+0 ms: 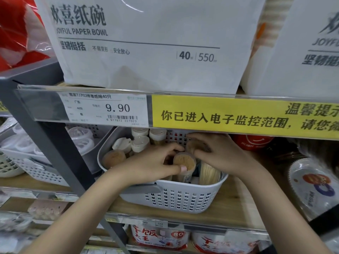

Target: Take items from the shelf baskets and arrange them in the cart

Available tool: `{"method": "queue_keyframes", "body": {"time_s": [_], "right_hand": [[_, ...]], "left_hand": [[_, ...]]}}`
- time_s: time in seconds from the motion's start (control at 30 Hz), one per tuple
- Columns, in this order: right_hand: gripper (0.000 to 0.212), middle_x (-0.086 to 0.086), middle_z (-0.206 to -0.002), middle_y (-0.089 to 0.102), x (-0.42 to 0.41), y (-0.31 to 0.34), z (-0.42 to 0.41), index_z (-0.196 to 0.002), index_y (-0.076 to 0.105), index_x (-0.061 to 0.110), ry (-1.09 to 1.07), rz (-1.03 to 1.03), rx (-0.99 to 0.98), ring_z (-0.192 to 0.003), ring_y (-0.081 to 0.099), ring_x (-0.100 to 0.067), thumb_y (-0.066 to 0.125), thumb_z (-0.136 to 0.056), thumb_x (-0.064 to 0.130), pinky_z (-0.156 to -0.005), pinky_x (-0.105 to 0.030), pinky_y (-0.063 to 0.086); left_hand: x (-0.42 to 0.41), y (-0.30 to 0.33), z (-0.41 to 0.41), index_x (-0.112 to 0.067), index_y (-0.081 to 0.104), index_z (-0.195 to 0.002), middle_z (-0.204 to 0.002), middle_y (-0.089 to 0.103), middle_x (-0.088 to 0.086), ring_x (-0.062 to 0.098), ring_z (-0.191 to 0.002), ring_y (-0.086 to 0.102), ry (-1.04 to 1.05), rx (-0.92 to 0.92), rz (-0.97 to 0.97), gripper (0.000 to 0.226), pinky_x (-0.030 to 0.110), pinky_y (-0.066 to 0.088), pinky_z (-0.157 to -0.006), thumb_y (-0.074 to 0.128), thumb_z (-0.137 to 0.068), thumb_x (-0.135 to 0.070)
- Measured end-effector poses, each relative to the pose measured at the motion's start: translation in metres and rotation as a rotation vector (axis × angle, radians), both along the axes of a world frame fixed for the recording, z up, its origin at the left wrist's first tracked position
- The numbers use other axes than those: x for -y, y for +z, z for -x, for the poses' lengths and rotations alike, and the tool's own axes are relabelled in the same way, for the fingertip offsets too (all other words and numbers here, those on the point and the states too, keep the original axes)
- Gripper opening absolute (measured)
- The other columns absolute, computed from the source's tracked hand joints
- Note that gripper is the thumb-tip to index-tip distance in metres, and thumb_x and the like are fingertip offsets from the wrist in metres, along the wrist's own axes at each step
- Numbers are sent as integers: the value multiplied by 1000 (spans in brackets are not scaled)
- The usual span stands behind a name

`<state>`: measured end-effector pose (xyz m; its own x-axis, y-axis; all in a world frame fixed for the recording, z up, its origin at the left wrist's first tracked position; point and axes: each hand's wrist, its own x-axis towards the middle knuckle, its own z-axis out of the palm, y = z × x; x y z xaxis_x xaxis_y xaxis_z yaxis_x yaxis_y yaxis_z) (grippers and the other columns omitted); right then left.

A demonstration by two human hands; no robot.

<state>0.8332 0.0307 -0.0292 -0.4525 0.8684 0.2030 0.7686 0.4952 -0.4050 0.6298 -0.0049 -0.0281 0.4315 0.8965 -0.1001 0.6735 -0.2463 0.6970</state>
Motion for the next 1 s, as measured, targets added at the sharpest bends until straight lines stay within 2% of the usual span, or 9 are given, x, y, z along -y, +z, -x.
{"method": "queue_keyframes", "body": {"time_s": [0.2, 0.33, 0.4, 0.47, 0.53, 0.63, 0.77, 0.9, 1.0], "right_hand": [[33, 4, -130, 60, -1, -3, -2, -126, 59, 24, -28, 23, -70, -121, 49, -13, 44, -97, 29, -104, -35, 36], [28, -3, -115, 64, 9, 0, -3, -115, 63, 14, -75, -10, -144, -111, 53, -19, 45, -98, 27, -93, -34, 40], [32, -9, -106, 67, 22, 3, -4, -108, 66, 10, -126, -81, -162, -105, 56, -25, 44, -98, 31, -88, -38, 43], [32, -9, -100, 68, 43, 8, -3, -102, 68, 9, -128, -217, -173, -99, 57, -28, 46, -92, 30, -84, -42, 46], [29, -5, -104, 67, 65, 9, 6, -103, 69, 11, -78, -359, -170, -101, 57, -25, 47, -89, 25, -87, -44, 46], [30, -4, -113, 66, 99, 6, 33, -108, 68, 10, 18, -464, -199, -108, 55, -19, 46, -90, 21, -95, -43, 43], [28, -1, -121, 61, 146, -15, 98, -113, 65, 13, 256, -442, -264, -117, 52, -15, 45, -94, 21, -105, -34, 36], [28, 6, -117, 62, 187, -47, 193, -111, 66, 18, 471, -214, -233, -111, 50, -6, 44, -94, 25, -100, -22, 33], [27, 16, -119, 56, 224, -80, 267, -118, 61, 26, 628, 28, -101, -115, 48, -4, 45, -96, 29, -95, -16, 32]], "left_hand": [[0, -1, 0, -35, 52, -121, -115, 60, -23, -15, -104, 52, 8, 35, -92, 31, 15, 44, -94, 57, -91, -40], [9, 8, -1, -27, 56, -123, -118, 61, -17, -9, -105, 54, 71, 16, -226, 34, 15, 44, -93, 55, -91, -39], [21, 16, 4, -27, 56, -124, -119, 61, -17, -7, -105, 53, 125, -50, -357, 36, 13, 43, -89, 52, -91, -42], [38, 22, 13, -29, 56, -124, -119, 61, -15, 0, -105, 55, 203, -99, -464, 38, 21, 47, -85, 45, -93, -48], [62, 25, 25, -26, 58, -124, -117, 61, -12, 6, -105, 57, 255, -132, -548, 43, 28, 50, -83, 42, -91, -48], [106, 20, 50, -19, 58, -122, -119, 59, -9, 7, -107, 55, 291, -199, -615, 41, 23, 47, -86, 40, -93, -41], [179, -2, 101, -19, 57, -124, -120, 58, -9, 6, -105, 56, 430, -324, -534, 40, 20, 47, -85, 40, -94, -38], [273, -38, 166, -22, 60, -123, -118, 62, -9, 9, -103, 62, 649, -453, -328, 39, 19, 47, -81, 43, -94, -42], [361, -68, 217, -39, 38, -137, -132, 42, -25, -1, -120, 46, 969, -405, -123, 44, 12, 36, -92, 35, -94, -49]]}}
